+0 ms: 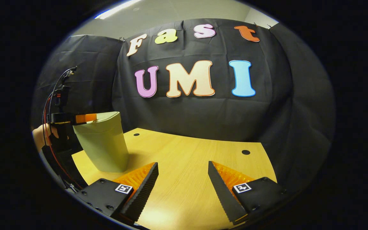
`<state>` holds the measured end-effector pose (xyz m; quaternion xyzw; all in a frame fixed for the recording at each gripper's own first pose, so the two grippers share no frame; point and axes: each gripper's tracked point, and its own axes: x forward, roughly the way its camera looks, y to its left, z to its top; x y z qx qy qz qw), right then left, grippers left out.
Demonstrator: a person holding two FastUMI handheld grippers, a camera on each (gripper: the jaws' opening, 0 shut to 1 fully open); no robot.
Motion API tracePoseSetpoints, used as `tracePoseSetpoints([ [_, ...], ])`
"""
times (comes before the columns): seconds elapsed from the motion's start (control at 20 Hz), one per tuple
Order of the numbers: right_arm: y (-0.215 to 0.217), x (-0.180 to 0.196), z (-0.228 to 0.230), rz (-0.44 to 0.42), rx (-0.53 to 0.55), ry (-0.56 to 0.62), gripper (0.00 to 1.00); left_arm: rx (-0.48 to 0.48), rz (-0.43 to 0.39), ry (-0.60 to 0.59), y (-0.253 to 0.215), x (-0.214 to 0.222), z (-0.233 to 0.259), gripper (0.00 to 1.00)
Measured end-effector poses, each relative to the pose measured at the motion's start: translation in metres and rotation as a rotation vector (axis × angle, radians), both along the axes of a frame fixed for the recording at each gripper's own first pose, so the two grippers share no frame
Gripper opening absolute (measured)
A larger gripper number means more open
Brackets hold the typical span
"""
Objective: Press the lid of the desktop garbage bin to open it, pick up the crumpled paper on the desktop and throw it into the bin, then pick up the pop can on the desktop and drop it into the bin, and finally close the garbage bin lid.
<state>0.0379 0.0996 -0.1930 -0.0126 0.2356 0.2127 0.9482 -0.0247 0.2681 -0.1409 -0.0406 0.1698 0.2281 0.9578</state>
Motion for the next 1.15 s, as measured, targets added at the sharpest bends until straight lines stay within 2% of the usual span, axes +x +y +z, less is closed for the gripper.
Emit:
tracePoseSetpoints([
  [0.05,0.0,0.003,0.005,-0.009,0.001,-0.011,0.98,0.01,0.001,-0.025,0.001,0.003,0.004,0.95],
  [0.1,-0.001,0.006,0.012,-0.017,0.006,-0.023,0.98,0.009,-0.018,-0.012,-0.001,0.005,0.004,0.93],
  [0.15,0.0,0.008,0.018,-0.022,0.014,-0.038,0.98,0.015,-0.038,-0.016,-0.004,0.007,0.008,0.97],
  [0.25,-0.002,0.01,0.031,-0.034,0.015,-0.068,0.98,0.013,-0.074,-0.06,-0.015,0.013,0.017,0.92],
  [0.5,-0.023,0.011,0.075,-0.118,0.04,-0.168,0.98,0.027,-0.185,-0.2,-0.068,0.041,0.054,0.94],
  [0.6,-0.043,0.008,0.106,-0.18,0.057,-0.244,0.98,0.046,-0.294,-0.266,-0.116,0.056,0.07,0.93],
  [0.7,-0.056,0.005,0.121,-0.216,0.078,-0.284,0.98,0.071,-0.369,-0.289,-0.149,0.061,0.076,0.92],
  [0.8,-0.075,-0.002,0.145,-0.268,0.104,-0.347,1.0,0.037,-0.457,-0.31,-0.191,0.064,0.08,0.93],
  [0.95,-0.091,-0.008,0.159,-0.309,0.109,-0.395,0.98,0.007,-0.5,-0.324,-0.217,0.064,0.086,0.92],
  [1.15,-0.097,-0.016,0.172,-0.313,0.124,-0.442,0.98,0.009,-0.555,-0.34,-0.235,0.067,0.094,0.93],
])
